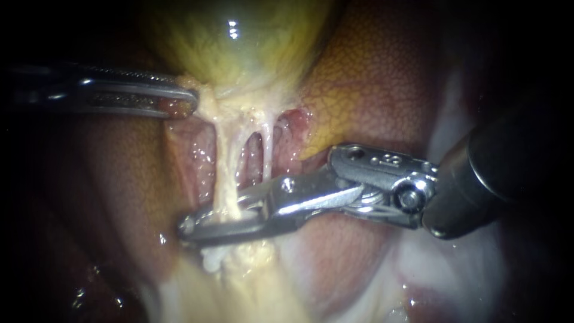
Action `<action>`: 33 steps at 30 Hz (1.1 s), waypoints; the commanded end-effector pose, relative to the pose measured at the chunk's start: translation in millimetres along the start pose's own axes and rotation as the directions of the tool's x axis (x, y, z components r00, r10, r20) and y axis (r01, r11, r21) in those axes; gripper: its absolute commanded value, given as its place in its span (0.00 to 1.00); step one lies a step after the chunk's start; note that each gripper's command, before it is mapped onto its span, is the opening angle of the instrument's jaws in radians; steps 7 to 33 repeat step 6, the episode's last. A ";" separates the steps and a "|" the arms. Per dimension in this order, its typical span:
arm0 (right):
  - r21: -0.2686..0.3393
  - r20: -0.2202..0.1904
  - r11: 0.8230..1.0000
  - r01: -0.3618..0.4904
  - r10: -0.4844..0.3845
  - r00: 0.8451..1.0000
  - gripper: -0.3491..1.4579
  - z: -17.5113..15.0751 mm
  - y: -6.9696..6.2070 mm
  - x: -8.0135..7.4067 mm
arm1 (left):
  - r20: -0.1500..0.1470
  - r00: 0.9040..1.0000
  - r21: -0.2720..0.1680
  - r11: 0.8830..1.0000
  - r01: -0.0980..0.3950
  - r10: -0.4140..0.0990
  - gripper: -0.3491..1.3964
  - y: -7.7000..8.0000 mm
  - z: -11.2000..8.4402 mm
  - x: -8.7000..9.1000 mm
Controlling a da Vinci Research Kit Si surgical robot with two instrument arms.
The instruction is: Clipping second clip left tube
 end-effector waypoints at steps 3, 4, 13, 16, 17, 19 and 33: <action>0.000 0.000 1.000 -0.005 0.005 1.000 0.00 0.0 0.0 -0.1 | 0.000 1.000 0.000 1.000 0.000 0.000 0.00 0.0 0.0 0.0; 0.000 0.000 1.000 -0.005 0.005 1.000 0.00 0.0 0.0 -0.1 | 0.000 1.000 0.000 1.000 0.000 0.000 0.00 0.0 0.0 0.0; 0.000 0.000 1.000 -0.004 0.004 1.000 0.00 0.0 0.1 -0.2 | 0.000 1.000 0.000 1.000 0.000 0.000 0.00 0.0 0.0 0.0; 0.000 0.000 1.000 -0.004 0.004 1.000 0.00 0.0 0.1 -0.2 | 0.000 1.000 0.000 1.000 0.000 0.000 0.00 0.0 0.0 0.0; 0.000 0.000 1.000 -0.004 0.004 1.000 0.00 0.0 0.1 -0.2 | 0.000 1.000 0.000 1.000 0.000 0.000 0.00 0.0 0.0 0.0; 0.000 0.000 1.000 -0.004 0.004 1.000 0.00 0.0 0.1 -0.2 | 0.000 1.000 0.000 1.000 0.000 0.000 0.00 0.0 0.0 0.0; 0.000 0.000 1.000 -0.004 0.004 1.000 0.00 0.0 0.1 -0.2 | 0.000 1.000 0.000 1.000 0.000 0.000 0.00 0.0 0.0 0.0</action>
